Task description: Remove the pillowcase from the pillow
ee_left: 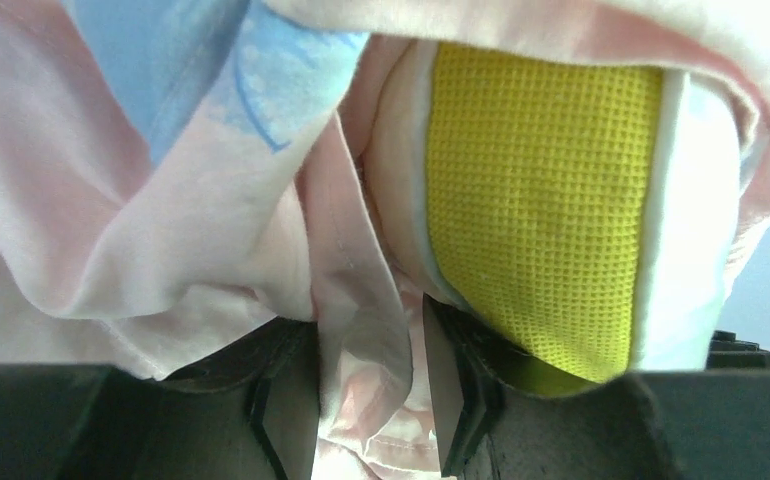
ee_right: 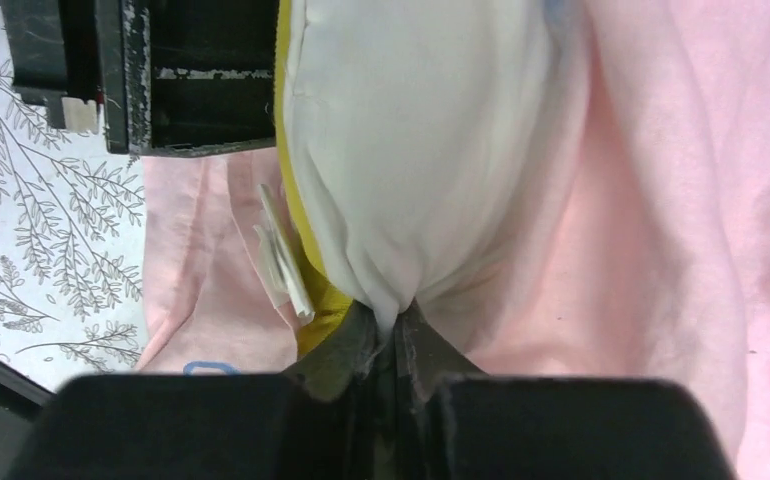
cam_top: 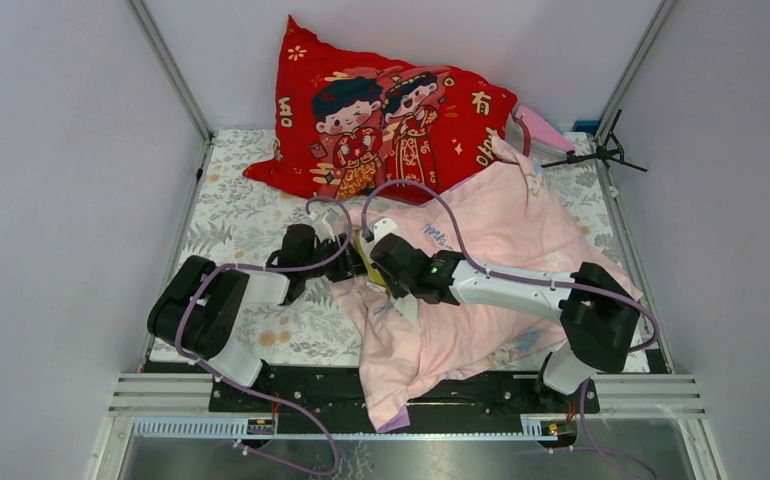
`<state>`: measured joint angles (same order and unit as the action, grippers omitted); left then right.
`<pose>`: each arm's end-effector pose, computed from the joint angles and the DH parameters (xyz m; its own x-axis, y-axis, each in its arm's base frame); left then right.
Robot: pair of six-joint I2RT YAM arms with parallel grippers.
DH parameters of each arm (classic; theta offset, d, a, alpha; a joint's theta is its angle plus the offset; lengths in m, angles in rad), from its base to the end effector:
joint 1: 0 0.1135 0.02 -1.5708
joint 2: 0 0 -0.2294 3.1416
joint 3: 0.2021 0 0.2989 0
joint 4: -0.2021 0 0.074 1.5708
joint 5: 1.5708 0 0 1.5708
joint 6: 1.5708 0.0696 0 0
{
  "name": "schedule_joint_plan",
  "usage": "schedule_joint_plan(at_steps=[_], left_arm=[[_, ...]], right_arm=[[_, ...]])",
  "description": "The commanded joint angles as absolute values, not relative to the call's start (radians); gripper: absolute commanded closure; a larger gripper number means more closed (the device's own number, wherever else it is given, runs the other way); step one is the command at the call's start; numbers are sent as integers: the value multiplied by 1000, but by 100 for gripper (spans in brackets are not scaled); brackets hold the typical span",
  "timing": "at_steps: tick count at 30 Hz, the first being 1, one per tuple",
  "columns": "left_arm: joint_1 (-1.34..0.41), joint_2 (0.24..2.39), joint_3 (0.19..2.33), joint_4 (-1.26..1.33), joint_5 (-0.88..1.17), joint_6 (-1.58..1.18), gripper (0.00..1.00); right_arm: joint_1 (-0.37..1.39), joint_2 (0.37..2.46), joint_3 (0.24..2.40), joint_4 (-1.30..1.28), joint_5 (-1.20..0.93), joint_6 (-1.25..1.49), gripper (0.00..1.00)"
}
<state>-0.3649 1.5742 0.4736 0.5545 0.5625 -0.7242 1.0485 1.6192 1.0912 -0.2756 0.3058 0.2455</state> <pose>0.2861 -0.1490 0.0400 -0.8455 -0.2770 -0.4566 0.2236 0.5929 -0.7736 0.2235 0.3464 0.1459 -0.5239 -0.4455 -0.7260 -0.6133 0.7888 -0.0415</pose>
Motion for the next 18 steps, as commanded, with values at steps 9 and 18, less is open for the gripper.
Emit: schedule_joint_plan(at_steps=[9,18], left_arm=[[-377,1550,476,691,615,-722,59],[-396,1554,495,608,553,-694,59]], right_arm=[[1050,1189,870,91,313,235,100],[1012,989,852,146,638,157,100]])
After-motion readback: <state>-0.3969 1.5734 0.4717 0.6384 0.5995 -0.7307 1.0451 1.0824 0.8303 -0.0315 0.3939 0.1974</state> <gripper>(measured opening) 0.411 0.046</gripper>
